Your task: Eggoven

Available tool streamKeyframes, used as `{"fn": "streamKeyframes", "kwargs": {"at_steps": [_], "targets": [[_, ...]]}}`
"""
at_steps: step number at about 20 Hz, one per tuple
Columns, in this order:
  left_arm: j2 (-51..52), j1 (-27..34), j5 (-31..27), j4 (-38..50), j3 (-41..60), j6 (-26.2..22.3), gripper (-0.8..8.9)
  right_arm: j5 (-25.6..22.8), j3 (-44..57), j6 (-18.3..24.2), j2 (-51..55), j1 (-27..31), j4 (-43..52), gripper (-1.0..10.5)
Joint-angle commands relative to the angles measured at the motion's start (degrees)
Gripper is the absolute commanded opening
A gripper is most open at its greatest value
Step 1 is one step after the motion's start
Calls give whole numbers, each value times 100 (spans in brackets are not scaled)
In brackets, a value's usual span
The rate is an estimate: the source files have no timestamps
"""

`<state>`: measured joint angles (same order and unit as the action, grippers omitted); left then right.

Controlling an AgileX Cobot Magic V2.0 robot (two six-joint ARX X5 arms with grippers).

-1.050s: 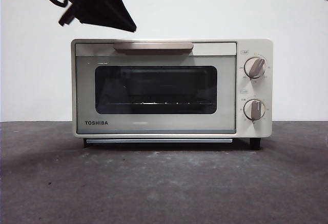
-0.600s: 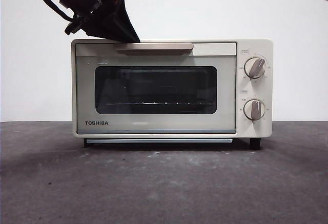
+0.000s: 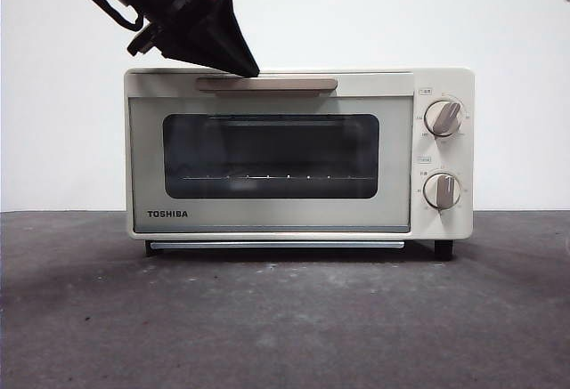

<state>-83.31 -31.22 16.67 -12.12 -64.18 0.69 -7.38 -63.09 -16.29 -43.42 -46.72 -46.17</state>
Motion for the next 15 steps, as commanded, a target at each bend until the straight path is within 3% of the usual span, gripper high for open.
{"fn": "streamKeyframes", "kwargs": {"at_steps": [1,10,15], "targets": [[-214,-144,-63,-505,70,-157,7,-17,-90,48,-22,-46,46,3],[-212,-739,-11,-1530,70,-122,7,-17,-90,46,-22,-46,24,3],[-197,-1117,9,-1790,70,289,7,-17,-90,46,-33,-46,28,3]]}}
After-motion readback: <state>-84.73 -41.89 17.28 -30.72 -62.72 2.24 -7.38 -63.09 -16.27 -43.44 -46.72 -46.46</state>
